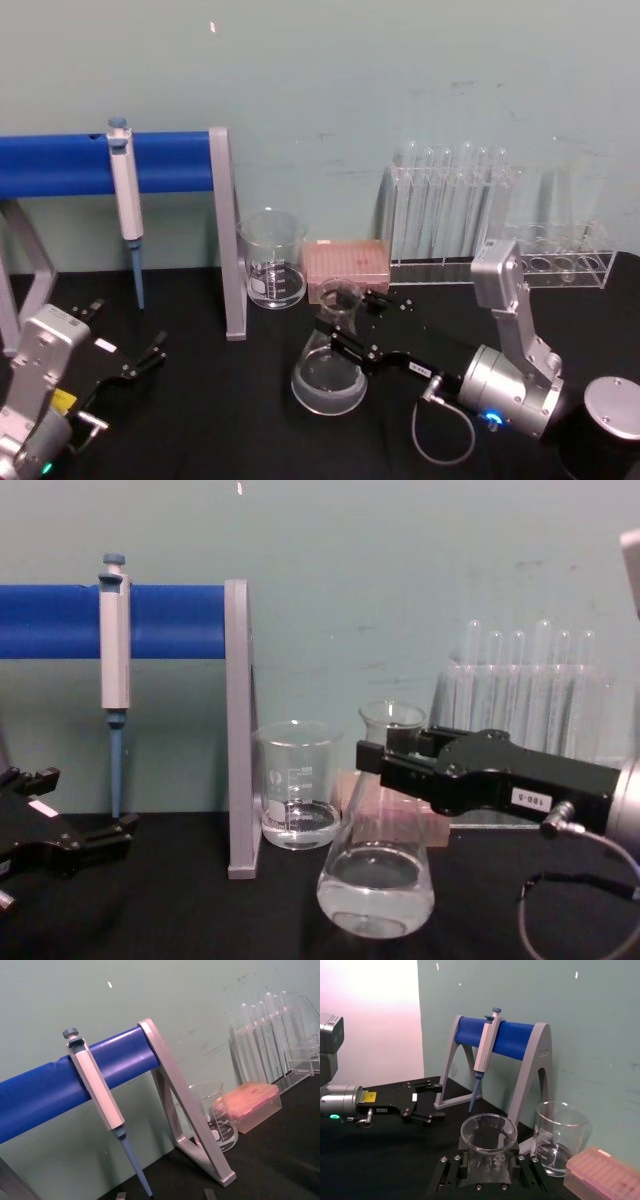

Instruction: Grasp the erlenmeyer flask with one hand, shake it three times, then place it back.

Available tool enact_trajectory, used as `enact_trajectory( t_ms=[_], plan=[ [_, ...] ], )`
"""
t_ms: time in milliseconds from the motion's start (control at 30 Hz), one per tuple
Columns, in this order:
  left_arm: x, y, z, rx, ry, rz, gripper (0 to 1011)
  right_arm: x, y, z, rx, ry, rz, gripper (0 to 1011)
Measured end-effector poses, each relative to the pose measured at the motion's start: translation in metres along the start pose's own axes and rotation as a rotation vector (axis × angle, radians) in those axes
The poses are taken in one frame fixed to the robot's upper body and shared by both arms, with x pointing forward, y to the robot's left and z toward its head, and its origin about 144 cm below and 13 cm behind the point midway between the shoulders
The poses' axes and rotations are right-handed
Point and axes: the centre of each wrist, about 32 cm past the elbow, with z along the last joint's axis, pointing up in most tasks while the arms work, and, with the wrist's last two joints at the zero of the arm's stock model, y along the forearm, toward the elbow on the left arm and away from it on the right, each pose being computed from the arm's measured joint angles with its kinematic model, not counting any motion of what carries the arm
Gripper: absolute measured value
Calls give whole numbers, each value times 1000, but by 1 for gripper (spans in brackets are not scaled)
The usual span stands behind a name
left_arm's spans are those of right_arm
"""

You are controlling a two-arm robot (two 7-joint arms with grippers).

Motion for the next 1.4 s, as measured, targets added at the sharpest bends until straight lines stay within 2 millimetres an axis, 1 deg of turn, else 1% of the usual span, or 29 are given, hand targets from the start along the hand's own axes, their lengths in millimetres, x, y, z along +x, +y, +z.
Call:
enact_trajectory(
  t_ms=[1400],
  plan=[
    [0, 0, 0, 0, 0, 0, 1001, 6, 7, -19, -52, 40, 12, 449]
  ],
)
